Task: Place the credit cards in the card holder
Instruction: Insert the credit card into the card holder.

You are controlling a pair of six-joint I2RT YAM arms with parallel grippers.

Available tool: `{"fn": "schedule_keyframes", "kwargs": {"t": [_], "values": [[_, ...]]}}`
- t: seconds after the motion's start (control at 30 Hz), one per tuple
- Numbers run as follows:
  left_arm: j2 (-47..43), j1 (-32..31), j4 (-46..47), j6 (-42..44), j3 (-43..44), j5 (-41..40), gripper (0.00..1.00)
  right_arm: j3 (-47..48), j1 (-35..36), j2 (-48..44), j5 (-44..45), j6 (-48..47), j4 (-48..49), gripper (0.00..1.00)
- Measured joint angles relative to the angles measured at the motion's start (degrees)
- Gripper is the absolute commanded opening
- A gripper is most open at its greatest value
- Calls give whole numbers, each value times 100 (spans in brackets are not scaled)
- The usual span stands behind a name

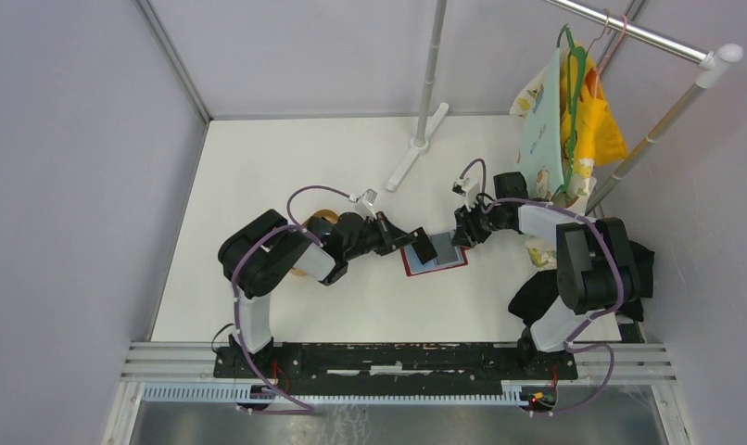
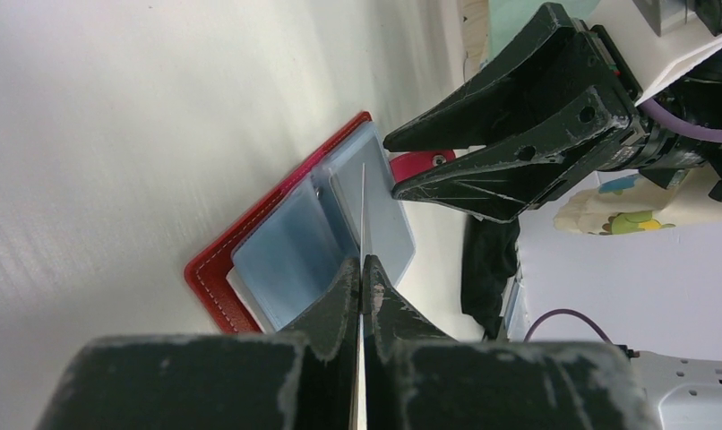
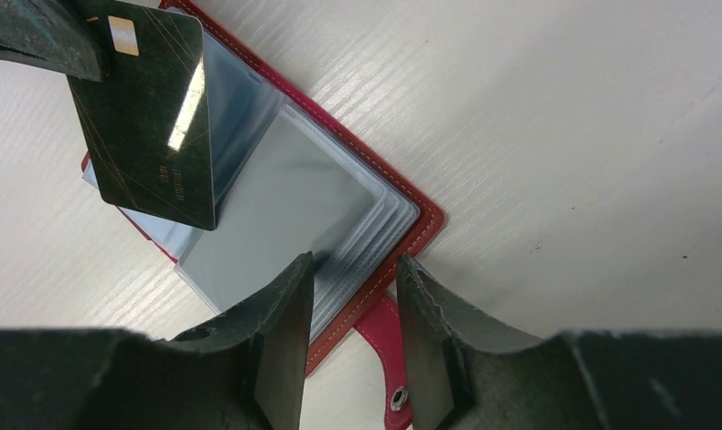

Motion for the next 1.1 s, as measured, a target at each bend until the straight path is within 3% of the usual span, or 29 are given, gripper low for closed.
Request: {"fn": "schedule_keyframes", "kwargs": {"t": [1.1], "values": [[125,-33,138,-232,-136,-2,2,55,72,28,59,-17,0,44]]}}
